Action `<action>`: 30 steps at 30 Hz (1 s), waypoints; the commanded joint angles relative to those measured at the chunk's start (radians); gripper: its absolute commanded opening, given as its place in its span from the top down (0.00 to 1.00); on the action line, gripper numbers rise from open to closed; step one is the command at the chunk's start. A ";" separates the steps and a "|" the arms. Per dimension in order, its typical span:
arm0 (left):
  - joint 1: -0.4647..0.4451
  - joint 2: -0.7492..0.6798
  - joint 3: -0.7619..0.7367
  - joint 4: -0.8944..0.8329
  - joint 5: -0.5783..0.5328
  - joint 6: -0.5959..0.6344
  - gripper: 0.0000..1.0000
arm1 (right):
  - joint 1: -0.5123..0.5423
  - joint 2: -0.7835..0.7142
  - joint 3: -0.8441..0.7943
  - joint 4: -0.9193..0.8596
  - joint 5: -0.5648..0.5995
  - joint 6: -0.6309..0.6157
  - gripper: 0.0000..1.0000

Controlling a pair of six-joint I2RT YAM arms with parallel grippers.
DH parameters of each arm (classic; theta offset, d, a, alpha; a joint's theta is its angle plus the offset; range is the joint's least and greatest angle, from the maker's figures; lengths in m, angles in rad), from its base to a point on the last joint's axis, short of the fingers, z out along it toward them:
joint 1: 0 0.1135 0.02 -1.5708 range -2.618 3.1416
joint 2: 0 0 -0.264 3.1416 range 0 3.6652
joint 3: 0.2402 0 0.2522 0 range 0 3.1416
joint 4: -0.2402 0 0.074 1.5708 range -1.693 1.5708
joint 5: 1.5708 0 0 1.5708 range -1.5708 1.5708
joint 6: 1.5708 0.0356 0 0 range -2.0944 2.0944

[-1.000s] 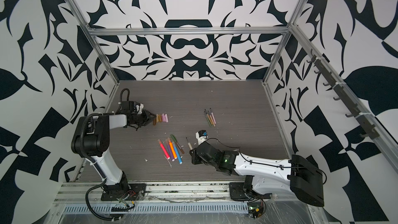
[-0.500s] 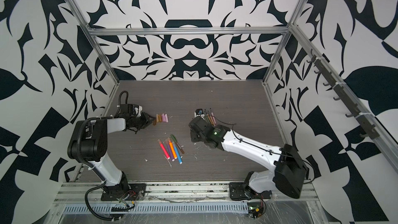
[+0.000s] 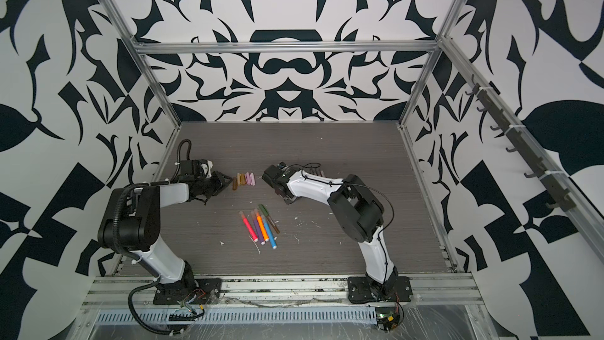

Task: Open the pen caps
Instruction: 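Carry the uncapped beige pen to the fine-pen bundle and release it with the right gripper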

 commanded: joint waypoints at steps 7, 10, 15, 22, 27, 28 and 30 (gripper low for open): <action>0.004 0.002 0.006 0.019 -0.004 -0.007 0.66 | -0.013 0.074 0.122 -0.129 0.121 -0.060 1.00; 0.005 0.002 0.007 0.020 -0.003 -0.008 0.66 | -0.015 0.091 0.132 -0.150 0.132 -0.058 0.98; 0.005 0.003 0.006 0.022 -0.002 -0.008 0.66 | -0.026 0.111 0.131 -0.169 0.133 -0.050 0.82; 0.004 0.005 0.006 0.024 0.002 -0.010 0.66 | -0.034 0.107 0.133 -0.174 0.127 -0.051 0.68; 0.003 0.005 0.005 0.025 0.003 -0.009 0.66 | -0.036 0.096 0.141 -0.188 0.128 -0.053 0.68; 0.003 0.005 0.006 0.024 0.003 -0.009 0.66 | -0.035 0.092 0.142 -0.188 0.126 -0.052 0.68; 0.003 0.005 0.006 0.024 0.003 -0.010 0.66 | -0.036 0.085 0.142 -0.190 0.126 -0.054 0.68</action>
